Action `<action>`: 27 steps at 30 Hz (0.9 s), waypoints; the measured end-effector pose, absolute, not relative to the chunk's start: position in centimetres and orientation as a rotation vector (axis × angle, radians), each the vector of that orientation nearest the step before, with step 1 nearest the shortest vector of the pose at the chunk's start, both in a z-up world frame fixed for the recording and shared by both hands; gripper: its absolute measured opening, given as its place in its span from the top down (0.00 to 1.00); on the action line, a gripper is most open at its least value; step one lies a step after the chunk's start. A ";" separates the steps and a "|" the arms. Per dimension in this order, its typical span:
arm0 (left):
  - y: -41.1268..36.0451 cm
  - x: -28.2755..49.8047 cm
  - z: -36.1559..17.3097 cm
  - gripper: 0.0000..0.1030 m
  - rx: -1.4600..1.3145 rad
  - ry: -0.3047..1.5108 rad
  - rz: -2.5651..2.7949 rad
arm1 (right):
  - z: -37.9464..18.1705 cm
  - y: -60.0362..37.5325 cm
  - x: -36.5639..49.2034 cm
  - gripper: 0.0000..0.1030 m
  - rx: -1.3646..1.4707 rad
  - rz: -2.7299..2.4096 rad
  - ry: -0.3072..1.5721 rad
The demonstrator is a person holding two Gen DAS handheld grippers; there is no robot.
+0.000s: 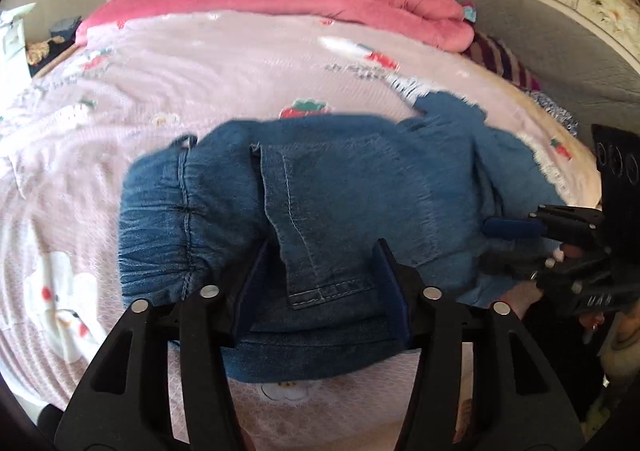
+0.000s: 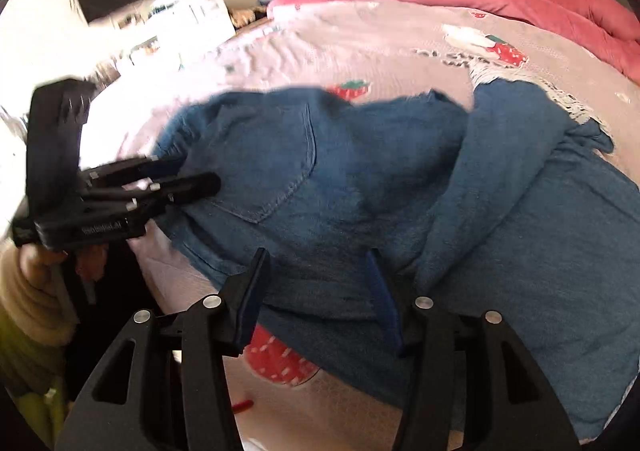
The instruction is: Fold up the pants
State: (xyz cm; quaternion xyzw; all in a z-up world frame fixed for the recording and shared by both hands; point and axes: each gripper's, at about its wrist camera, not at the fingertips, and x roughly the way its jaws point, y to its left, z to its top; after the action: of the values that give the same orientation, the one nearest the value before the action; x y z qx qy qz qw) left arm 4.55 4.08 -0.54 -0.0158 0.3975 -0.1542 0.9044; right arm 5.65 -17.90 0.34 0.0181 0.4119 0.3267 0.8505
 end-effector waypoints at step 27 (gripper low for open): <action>-10.3 10.5 -2.1 0.93 -0.216 0.996 -0.738 | 7.3 -24.8 15.7 0.11 -0.099 0.359 0.766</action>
State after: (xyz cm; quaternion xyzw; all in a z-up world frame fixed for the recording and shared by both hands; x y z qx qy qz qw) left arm 10.55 -10.26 -2.06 -0.1010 0.4658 -0.3450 0.8086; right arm 15.71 -24.76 7.34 -0.0480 0.3713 0.1743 0.9107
